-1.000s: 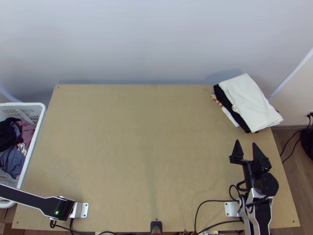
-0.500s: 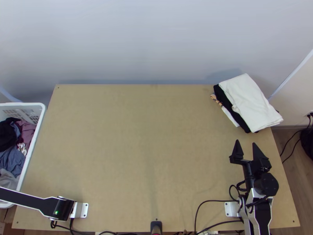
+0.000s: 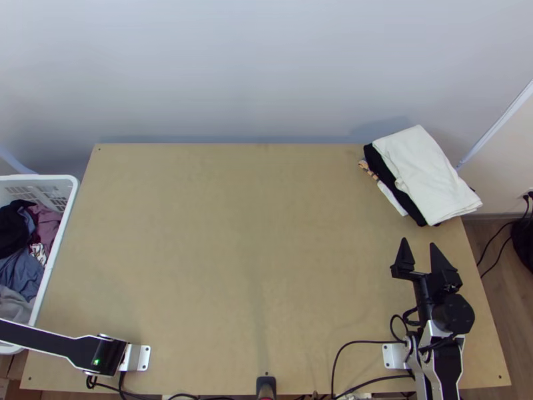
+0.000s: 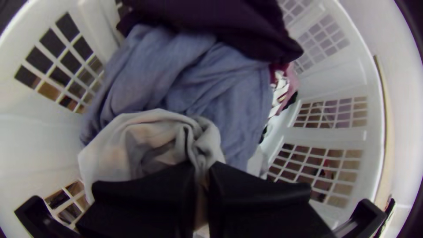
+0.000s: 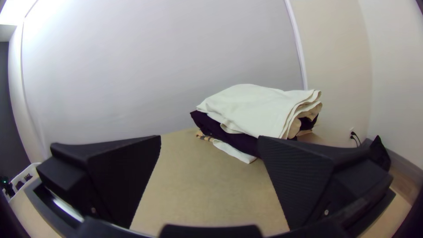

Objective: Fold the t-shirt

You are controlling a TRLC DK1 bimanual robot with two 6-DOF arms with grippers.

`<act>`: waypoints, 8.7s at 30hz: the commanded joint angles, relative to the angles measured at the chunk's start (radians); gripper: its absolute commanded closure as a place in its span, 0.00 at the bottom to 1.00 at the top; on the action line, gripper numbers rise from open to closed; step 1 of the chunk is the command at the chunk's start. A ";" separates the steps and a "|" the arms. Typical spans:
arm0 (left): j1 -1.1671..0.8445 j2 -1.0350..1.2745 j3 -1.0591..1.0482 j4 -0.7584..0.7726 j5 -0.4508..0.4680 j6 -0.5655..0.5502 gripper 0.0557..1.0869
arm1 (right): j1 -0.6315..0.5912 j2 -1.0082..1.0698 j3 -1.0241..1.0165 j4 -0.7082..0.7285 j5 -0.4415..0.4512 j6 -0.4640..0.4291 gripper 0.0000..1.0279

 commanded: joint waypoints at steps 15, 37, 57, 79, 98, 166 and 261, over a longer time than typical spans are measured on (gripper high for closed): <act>-0.091 -0.552 -0.003 -0.022 0.284 -0.187 0.97 | 0.002 -0.002 -0.010 -0.006 0.009 0.016 0.04; -0.536 -1.085 -0.052 -0.056 0.325 -0.442 0.97 | 0.002 -0.002 -0.010 -0.006 0.009 0.016 0.04; -1.722 -1.356 -0.391 -0.055 -0.259 -0.658 0.97 | 0.002 -0.002 -0.010 -0.006 0.009 0.016 0.04; -2.445 -0.750 -0.259 0.205 -0.518 -0.952 0.97 | 0.002 -0.002 -0.010 -0.006 0.009 0.016 0.04; -2.060 -0.623 -0.186 0.102 -0.367 -0.942 0.97 | 0.002 -0.002 -0.010 -0.006 0.009 0.016 0.04; -0.757 -0.980 -0.350 -0.470 -0.012 -0.586 0.07 | -0.004 -0.002 -0.010 -0.006 0.015 0.015 0.04; -1.204 -1.175 -0.523 -0.246 -0.067 -0.917 0.07 | 0.677 1.765 1.020 -0.043 -0.413 0.389 0.97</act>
